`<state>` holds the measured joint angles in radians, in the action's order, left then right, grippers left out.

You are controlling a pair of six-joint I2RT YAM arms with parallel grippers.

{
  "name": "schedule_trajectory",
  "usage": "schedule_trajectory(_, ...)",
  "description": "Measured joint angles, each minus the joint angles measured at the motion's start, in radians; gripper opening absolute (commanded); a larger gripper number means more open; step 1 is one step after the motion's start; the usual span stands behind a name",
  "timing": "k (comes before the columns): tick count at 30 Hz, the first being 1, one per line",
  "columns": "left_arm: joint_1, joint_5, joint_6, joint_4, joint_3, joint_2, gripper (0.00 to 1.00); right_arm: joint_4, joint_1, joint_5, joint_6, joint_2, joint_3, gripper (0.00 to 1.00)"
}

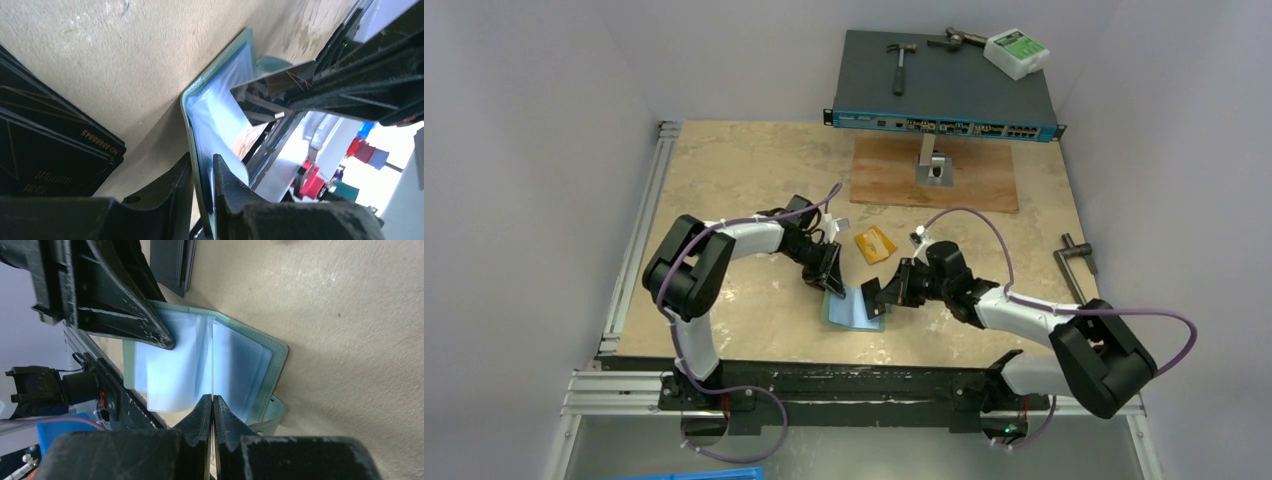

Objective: Put the credit cards into the card holder
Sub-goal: Insert the credit card into the card holder.

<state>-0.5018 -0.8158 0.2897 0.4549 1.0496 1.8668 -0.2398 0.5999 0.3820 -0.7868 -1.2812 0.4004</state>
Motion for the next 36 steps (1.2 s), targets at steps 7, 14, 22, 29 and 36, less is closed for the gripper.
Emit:
schedule_trajectory(7,-0.023,-0.003,0.133,-0.127,-0.043,0.002,0.21,0.024,-0.006,-0.018,0.001,0.033,0.018,0.00)
schedule_trajectory(14,-0.003,0.026,0.107,-0.096,-0.049,-0.008,0.35,-0.031,-0.004,0.005,-0.034,-0.022,0.017,0.00)
schedule_trajectory(22,0.011,0.074,-0.067,0.066,-0.009,-0.039,0.43,-0.098,0.040,0.034,-0.061,-0.092,0.003,0.00)
schedule_trajectory(29,0.011,0.093,-0.172,0.164,0.021,-0.040,0.51,-0.117,0.113,0.037,-0.058,-0.161,0.041,0.00)
schedule_trajectory(36,0.012,0.124,-0.306,0.294,0.084,-0.086,0.51,-0.069,0.150,0.000,-0.025,-0.167,0.090,0.00)
